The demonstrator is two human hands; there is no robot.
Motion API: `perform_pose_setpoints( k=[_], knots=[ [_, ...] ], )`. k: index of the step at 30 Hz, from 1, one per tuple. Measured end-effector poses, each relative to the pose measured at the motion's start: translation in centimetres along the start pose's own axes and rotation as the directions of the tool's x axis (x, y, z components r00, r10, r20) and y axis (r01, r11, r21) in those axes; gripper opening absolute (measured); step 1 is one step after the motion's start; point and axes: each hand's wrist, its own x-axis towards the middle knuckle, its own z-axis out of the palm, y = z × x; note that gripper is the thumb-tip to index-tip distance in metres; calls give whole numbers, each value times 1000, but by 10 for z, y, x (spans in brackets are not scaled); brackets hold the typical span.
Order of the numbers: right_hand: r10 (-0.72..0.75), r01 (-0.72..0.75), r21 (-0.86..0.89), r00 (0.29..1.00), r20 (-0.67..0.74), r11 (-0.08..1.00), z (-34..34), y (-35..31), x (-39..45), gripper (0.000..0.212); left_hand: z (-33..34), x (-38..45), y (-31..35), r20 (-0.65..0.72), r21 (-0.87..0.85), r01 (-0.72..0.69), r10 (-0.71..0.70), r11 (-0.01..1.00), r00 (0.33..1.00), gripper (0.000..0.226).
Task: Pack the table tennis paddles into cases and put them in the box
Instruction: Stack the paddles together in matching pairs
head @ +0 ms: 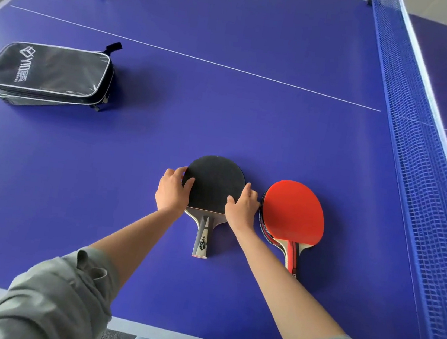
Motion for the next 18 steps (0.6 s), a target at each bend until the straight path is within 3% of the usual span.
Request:
perform_pose_setpoints(
  k=[6,11,14,18],
  knots=[
    [-209,202,-253,978,-2,946,3,2,-9,55,-3,-2,-1,96,78,-73,66,994,993,44],
    [-455,433,-479,887,77,764,-2,-15,-2,50,-32,-10,-5,78,363,-154,135,919,988,46],
    [-538,552,-504,821,190,665,2,-48,2,47,-56,-5,-22,111,469,-187,152,863,982,49],
    [-540,601,-508,793,282,617,26,-99,7,49,-99,16,-51,56,517,-166,161,840,985,47]
  ],
)
